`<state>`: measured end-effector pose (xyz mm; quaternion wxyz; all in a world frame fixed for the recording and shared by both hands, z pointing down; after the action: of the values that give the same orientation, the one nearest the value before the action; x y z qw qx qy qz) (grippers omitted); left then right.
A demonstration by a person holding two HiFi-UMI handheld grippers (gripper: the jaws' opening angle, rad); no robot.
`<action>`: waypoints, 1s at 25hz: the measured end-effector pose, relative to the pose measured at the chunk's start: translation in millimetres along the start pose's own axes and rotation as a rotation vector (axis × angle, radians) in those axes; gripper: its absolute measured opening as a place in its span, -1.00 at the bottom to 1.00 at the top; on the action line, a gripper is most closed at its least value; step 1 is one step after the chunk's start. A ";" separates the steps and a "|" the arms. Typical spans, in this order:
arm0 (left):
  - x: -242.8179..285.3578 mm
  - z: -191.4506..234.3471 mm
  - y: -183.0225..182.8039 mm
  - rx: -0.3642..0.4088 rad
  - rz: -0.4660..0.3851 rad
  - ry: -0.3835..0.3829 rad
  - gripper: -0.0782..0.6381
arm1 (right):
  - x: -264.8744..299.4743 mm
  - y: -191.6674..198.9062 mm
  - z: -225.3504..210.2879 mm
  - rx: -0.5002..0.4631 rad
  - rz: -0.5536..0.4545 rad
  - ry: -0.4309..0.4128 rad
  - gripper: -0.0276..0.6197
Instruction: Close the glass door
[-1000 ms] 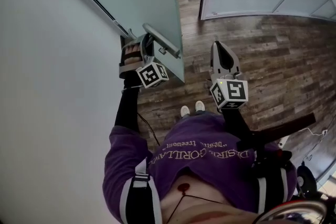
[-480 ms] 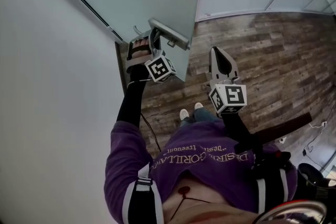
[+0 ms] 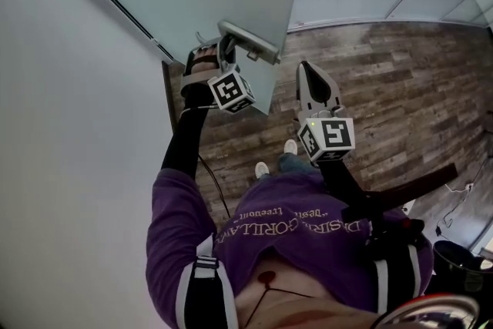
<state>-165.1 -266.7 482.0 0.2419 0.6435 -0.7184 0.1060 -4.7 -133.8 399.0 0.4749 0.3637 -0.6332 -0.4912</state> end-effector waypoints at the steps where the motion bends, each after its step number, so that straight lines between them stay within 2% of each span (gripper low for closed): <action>1: 3.0 1.3 -6.0 0.000 0.003 0.001 -0.49 | 4.0 -3.5 -7.1 0.001 0.000 -0.003 -0.92; 4: 11.1 5.9 -26.0 -0.008 0.019 -0.007 -0.49 | 15.6 -14.0 -29.4 0.008 -0.004 -0.011 -0.92; 15: 48.8 21.2 -67.7 -0.048 0.065 -0.027 -0.49 | 52.3 -28.9 -67.4 0.010 -0.023 -0.056 -0.92; 25: 89.8 35.0 -107.5 -0.090 0.089 -0.039 -0.49 | 85.5 -37.3 -102.1 -0.037 -0.006 -0.083 -0.92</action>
<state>-72.4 -377.4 478.2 0.2517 0.6013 -0.7549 0.0719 68.7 -250.7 390.6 0.4535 0.3360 -0.6420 -0.5189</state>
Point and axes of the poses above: the fingertips, and each gripper's own axes: x forward along the fingers, z to its left, y out of its underside, the point moved 5 cm from there along -x, backward along the fingers, and after that the axes turned 15 degrees about z, right-handed, at the moved point
